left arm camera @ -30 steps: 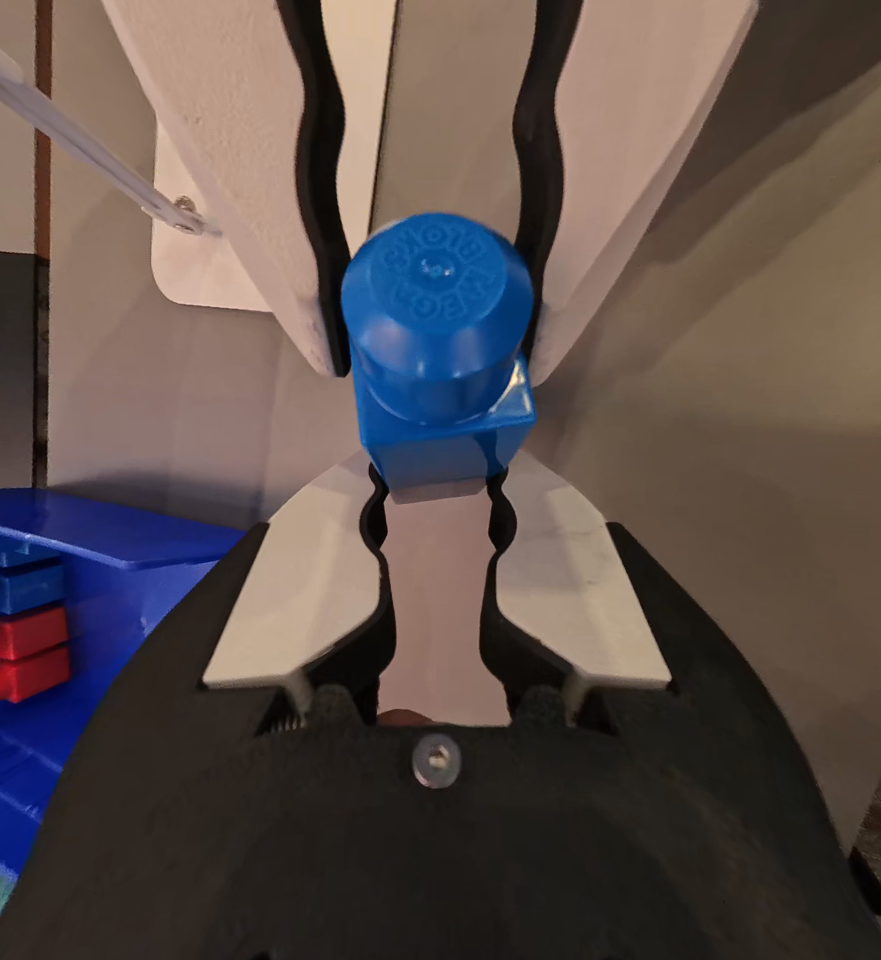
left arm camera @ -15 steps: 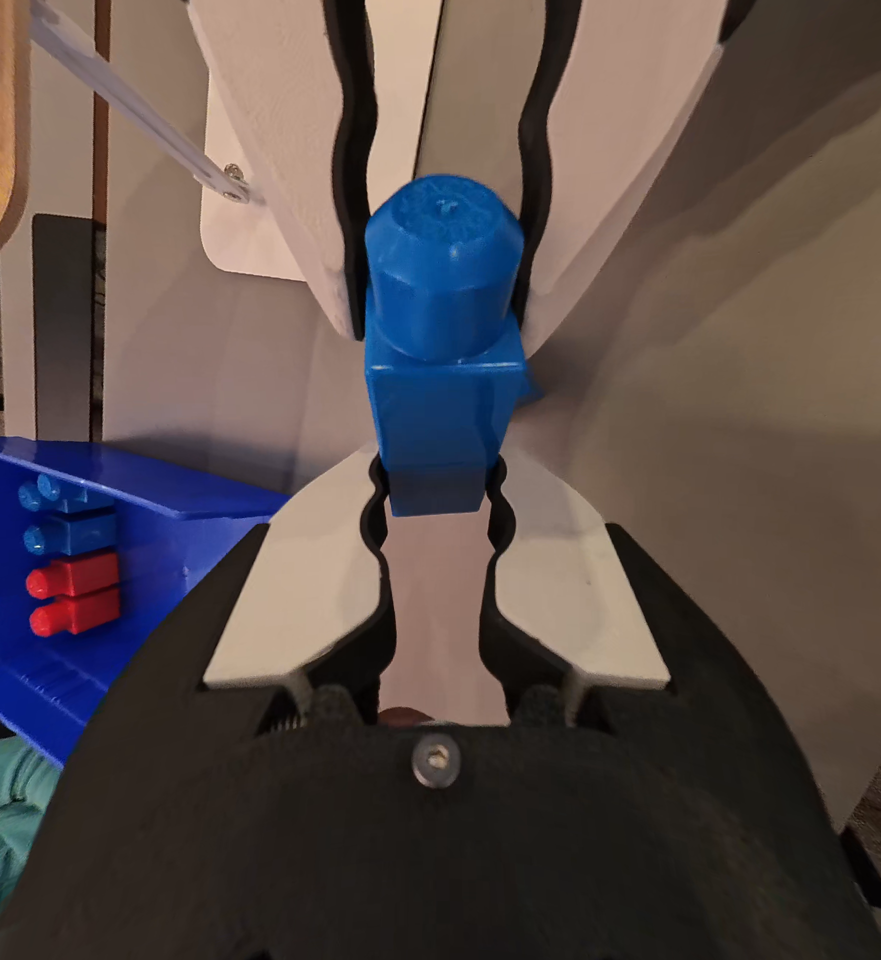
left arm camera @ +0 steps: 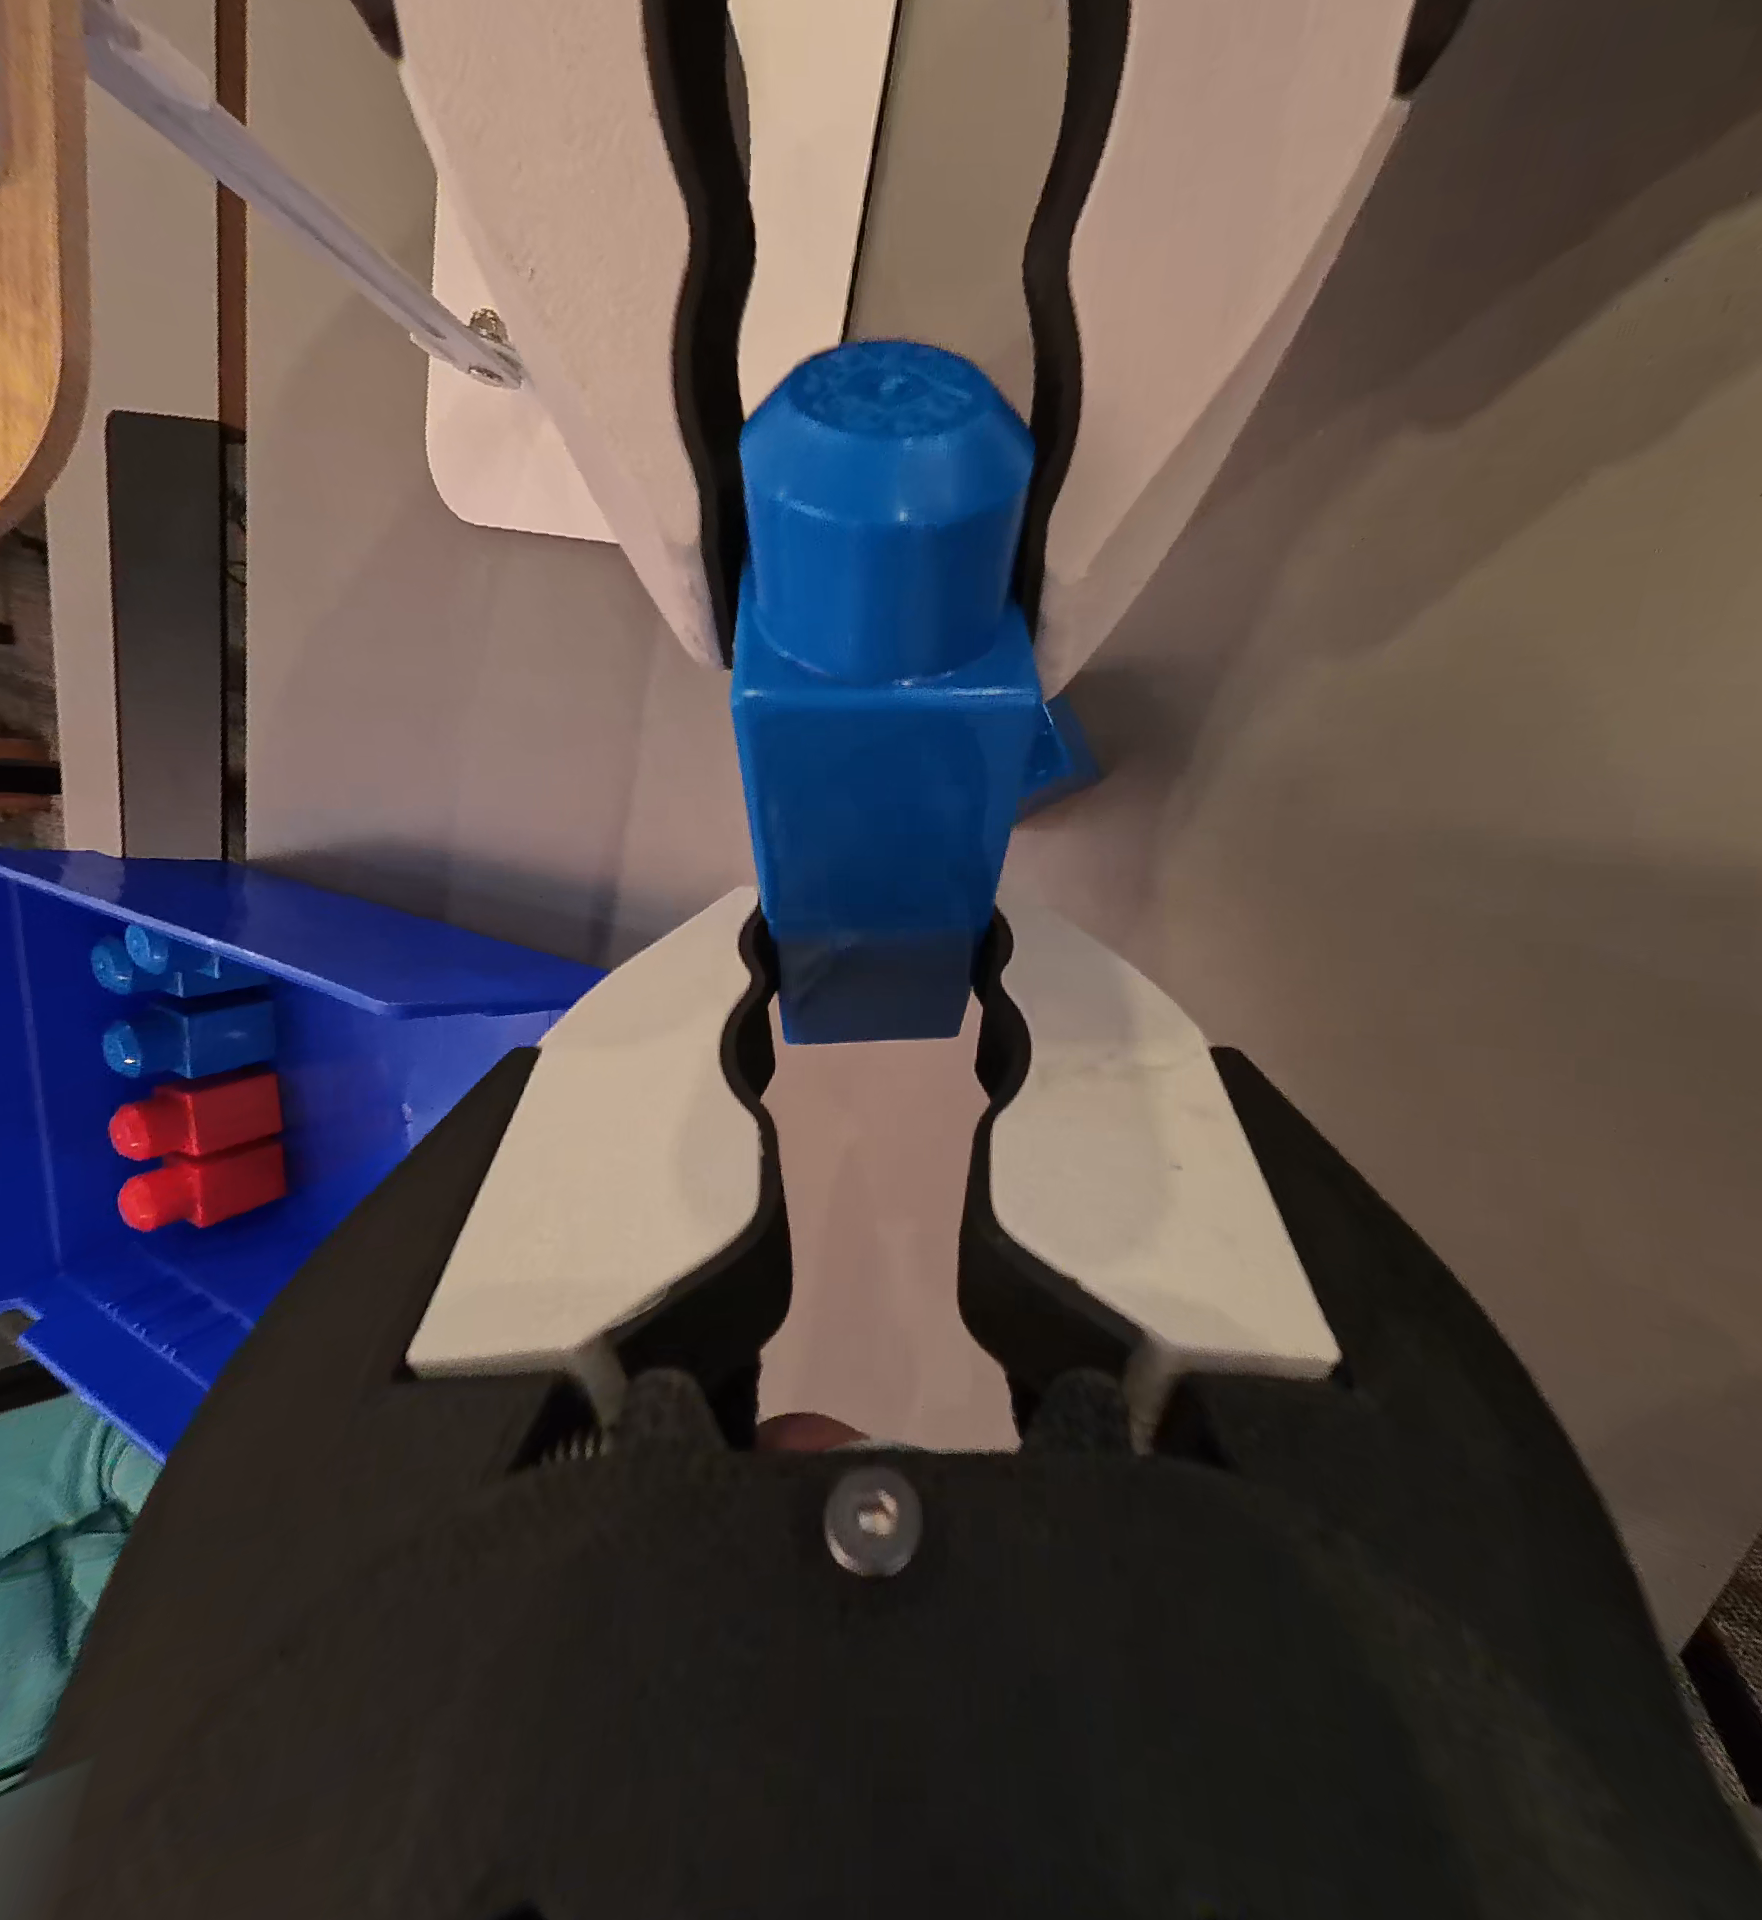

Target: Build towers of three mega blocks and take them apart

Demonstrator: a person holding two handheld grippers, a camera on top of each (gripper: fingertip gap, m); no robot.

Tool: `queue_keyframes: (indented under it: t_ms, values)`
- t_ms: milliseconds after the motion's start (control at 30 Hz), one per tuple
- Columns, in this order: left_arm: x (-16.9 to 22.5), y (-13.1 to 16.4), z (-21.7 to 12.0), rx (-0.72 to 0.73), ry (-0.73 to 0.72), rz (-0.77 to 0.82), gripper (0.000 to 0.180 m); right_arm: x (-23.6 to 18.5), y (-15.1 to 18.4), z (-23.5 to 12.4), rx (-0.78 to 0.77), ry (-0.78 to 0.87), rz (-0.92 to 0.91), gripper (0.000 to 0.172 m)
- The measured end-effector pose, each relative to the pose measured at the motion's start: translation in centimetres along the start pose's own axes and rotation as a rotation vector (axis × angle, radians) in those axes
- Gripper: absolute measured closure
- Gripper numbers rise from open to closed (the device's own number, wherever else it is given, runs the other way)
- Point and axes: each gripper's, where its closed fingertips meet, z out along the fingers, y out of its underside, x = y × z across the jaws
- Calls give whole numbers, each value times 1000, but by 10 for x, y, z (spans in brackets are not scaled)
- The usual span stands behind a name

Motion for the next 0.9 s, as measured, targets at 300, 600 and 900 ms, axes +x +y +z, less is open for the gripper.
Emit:
queue_keyframes:
  t_ms: [300,600,900]
  values:
    - [-3,-10,-17,94,-1,-10,145,1,-6,-7,100,-39,61,136]
    - [-1,-24,-33,245,43,-19,145,-1,-10,-14,158,-63,62,136]
    - [0,-28,-37,227,-5,20,145,-4,-8,-14,121,-61,28,136]
